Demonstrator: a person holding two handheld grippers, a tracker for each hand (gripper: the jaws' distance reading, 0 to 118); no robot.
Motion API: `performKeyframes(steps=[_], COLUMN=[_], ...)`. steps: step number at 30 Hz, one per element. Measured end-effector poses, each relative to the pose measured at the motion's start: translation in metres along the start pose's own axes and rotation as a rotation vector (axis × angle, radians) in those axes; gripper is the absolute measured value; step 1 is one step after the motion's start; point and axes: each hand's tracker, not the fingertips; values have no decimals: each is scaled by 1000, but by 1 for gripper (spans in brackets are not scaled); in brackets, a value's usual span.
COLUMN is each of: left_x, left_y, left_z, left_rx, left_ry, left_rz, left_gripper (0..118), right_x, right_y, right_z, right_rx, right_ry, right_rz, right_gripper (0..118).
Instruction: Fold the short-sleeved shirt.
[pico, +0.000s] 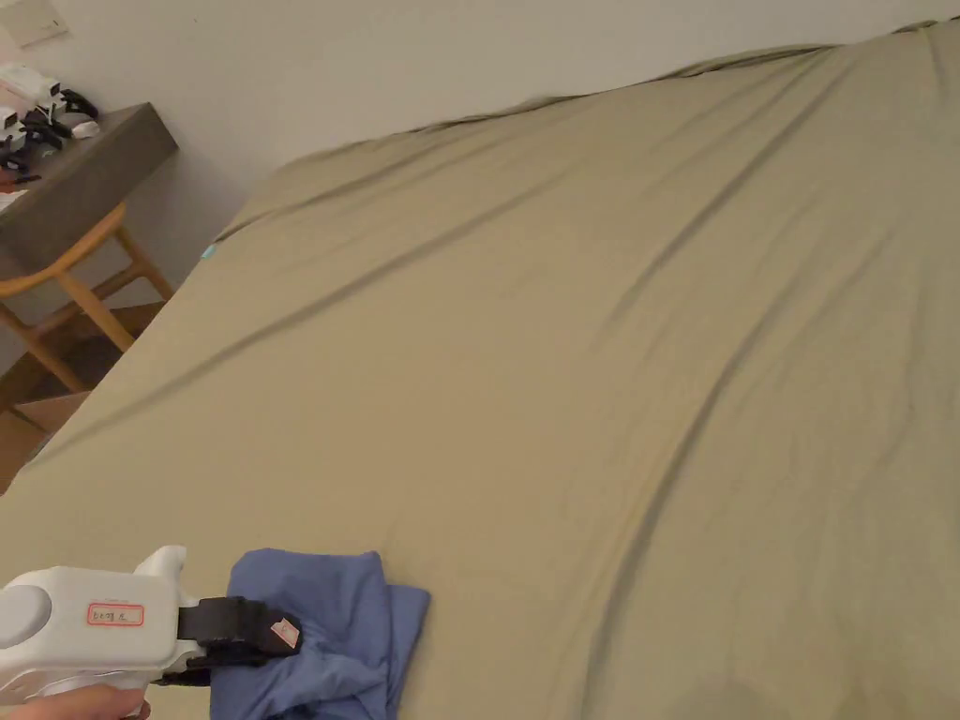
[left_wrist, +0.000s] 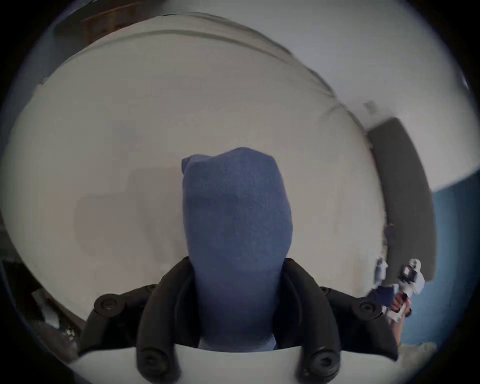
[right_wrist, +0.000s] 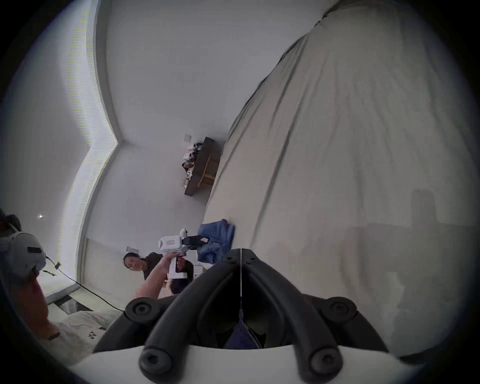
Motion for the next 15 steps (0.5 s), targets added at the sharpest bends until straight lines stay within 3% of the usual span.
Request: performKeyframes(steps=[1, 3, 5, 6, 11, 15], left_x=[-11, -29, -19, -14, 14, 106], left_y=[-1, -5, -5, -5, -5, 10], left_z=[-3, -8, -7, 5, 21, 62], left_rx=[-1, 36, 118, 234, 230, 292], left_ry=[18, 86, 375, 395, 44, -56], left_rz=[29, 114, -44, -141, 26, -111], left_gripper=[57, 118, 118, 118, 118, 118], right_x=[0, -3, -6, -8, -13, -25], right_y=[-1, -4, -4, -4, 2, 32], right_z=[1, 6, 11, 13, 18, 27], right_rx=[1, -11, -18, -18, -22, -1], right_ry=[-11, -41, -98, -132, -286, -425], right_rz=[0, 19, 53, 73, 120, 211], right_gripper=[2, 2, 2, 2, 2, 2])
